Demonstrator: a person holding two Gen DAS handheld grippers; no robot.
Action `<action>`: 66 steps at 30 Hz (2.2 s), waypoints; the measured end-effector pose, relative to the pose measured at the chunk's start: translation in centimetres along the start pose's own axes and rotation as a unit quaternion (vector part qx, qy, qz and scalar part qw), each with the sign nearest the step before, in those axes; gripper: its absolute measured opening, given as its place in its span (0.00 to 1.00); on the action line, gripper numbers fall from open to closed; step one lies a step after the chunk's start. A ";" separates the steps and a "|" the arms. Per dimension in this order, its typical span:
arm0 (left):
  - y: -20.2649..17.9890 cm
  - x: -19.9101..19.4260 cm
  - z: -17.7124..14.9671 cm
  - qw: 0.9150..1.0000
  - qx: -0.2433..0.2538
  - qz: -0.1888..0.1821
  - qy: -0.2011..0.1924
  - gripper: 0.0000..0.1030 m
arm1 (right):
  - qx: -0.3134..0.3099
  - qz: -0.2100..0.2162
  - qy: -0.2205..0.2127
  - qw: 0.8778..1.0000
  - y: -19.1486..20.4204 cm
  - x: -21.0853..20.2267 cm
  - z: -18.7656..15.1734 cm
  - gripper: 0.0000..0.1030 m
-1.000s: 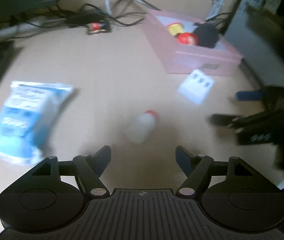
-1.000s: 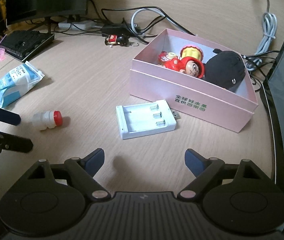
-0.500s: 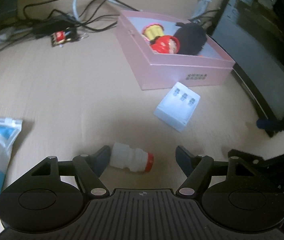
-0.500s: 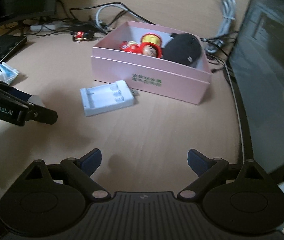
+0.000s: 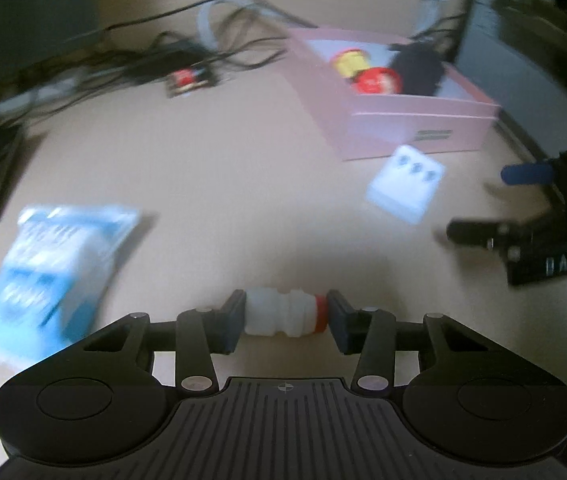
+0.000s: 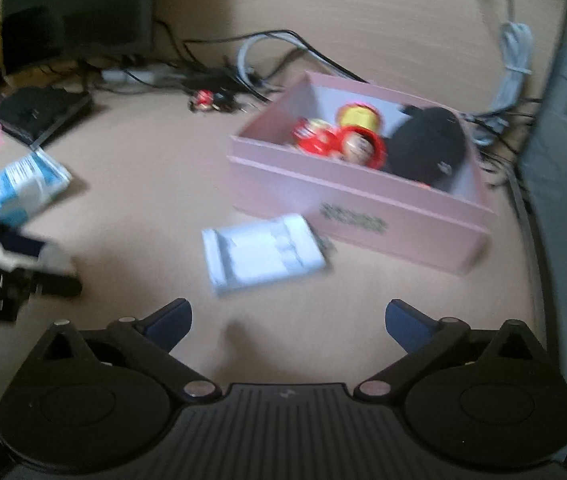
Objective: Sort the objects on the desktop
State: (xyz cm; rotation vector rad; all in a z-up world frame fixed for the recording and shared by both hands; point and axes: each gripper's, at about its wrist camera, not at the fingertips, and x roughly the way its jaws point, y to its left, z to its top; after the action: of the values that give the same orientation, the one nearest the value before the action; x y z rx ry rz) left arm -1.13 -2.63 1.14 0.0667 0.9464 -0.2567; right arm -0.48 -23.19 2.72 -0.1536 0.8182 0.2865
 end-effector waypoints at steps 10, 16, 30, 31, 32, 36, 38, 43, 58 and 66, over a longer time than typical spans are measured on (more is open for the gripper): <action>3.1 -2.2 -2.3 0.997 -0.075 0.034 0.011 0.62 | -0.011 0.012 0.002 1.000 0.0 5.8 2.2 1.00; 3.2 -2.9 -3.1 0.996 -0.084 0.031 0.014 0.67 | 0.000 0.029 -0.006 1.000 -0.5 6.3 2.4 1.00; 1.9 -0.9 -1.6 1.000 -0.017 0.020 0.007 0.66 | 0.011 0.059 0.002 0.998 0.6 1.0 1.0 0.91; 1.7 -0.7 -1.4 1.000 -0.009 0.019 0.005 0.62 | 0.009 0.058 0.001 0.998 0.5 0.1 0.9 0.91; 1.5 -0.5 -1.3 1.000 -0.002 0.018 0.004 0.60 | 0.008 0.055 -0.001 0.998 0.4 -0.8 0.8 0.91; 0.6 -0.3 -0.7 0.999 0.033 0.013 0.000 0.50 | 0.033 0.044 -0.010 0.998 -1.1 -4.1 1.0 0.91; 0.1 -0.7 -0.3 0.999 0.042 -0.002 -0.009 0.50 | 0.055 0.038 -0.021 0.997 -2.2 -5.9 1.3 0.91; -1.4 -2.8 3.4 0.995 0.067 -0.043 -0.063 0.50 | 0.087 0.004 -0.066 0.994 -4.2 -10.6 2.2 0.91; -7.9 3.8 20.9 0.958 0.224 -0.036 -0.178 0.55 | 0.118 -0.082 -0.111 0.983 -4.2 -15.0 0.4 0.91; -5.9 4.5 16.5 0.982 0.135 -0.060 -0.115 0.78 | 0.128 -0.073 -0.102 0.984 -4.8 -13.8 -0.3 0.91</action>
State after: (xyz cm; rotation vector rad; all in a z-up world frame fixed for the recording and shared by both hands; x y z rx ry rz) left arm 13.02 -11.99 7.47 0.2246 0.6823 -0.4932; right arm -8.14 -30.46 12.82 0.0556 0.6297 0.0550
